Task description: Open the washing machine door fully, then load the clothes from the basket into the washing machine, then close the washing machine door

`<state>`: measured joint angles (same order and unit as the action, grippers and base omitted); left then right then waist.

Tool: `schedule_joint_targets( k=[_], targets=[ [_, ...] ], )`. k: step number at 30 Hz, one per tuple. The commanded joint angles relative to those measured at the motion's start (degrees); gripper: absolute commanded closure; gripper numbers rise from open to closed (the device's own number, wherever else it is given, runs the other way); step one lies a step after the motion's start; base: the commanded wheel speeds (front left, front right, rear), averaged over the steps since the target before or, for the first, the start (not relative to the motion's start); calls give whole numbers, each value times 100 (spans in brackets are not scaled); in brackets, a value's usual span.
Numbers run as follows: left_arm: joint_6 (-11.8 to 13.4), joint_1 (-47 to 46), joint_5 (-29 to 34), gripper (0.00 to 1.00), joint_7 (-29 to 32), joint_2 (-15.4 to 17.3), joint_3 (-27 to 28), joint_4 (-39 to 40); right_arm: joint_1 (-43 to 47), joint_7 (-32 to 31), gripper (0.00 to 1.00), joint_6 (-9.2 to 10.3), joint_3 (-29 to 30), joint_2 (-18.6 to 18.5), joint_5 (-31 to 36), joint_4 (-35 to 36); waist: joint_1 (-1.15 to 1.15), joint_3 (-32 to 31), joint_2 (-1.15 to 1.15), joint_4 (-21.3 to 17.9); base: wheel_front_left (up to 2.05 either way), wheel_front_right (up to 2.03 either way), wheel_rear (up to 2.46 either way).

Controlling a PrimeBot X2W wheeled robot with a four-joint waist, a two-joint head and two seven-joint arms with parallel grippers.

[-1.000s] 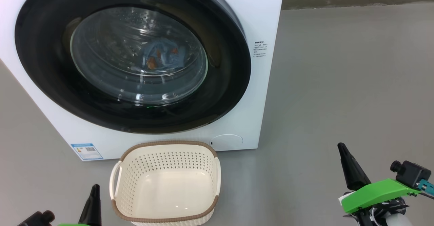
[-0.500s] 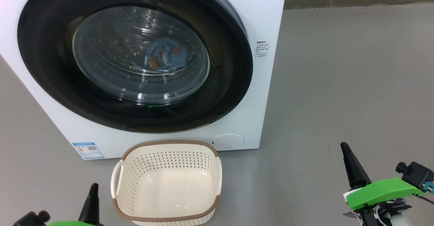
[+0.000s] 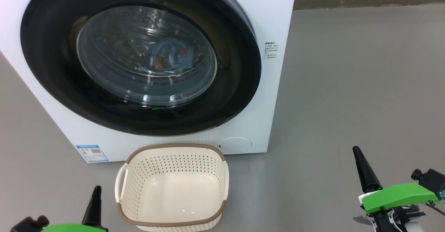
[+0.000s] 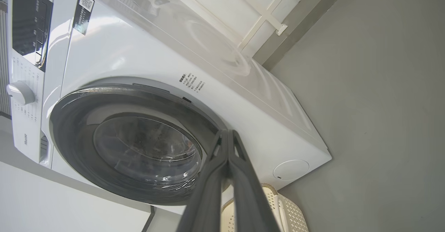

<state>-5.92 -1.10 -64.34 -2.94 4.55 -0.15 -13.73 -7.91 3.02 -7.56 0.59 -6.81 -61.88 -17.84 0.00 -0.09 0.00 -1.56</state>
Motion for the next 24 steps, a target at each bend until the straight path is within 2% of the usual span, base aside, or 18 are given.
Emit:
schedule_joint_targets(
  k=[1,24],
  targets=[
    [-66,-260,-137,100,42,65,159,105,-21,-46,100,2,-25,-3,-159,179,0,0,0,3,0,0,0],
    [-101,-386,-1267,100,431,-35,381,33,42,-436,100,5,244,166,-1385,249,0,4,0,69,0,0,0]
  ],
)
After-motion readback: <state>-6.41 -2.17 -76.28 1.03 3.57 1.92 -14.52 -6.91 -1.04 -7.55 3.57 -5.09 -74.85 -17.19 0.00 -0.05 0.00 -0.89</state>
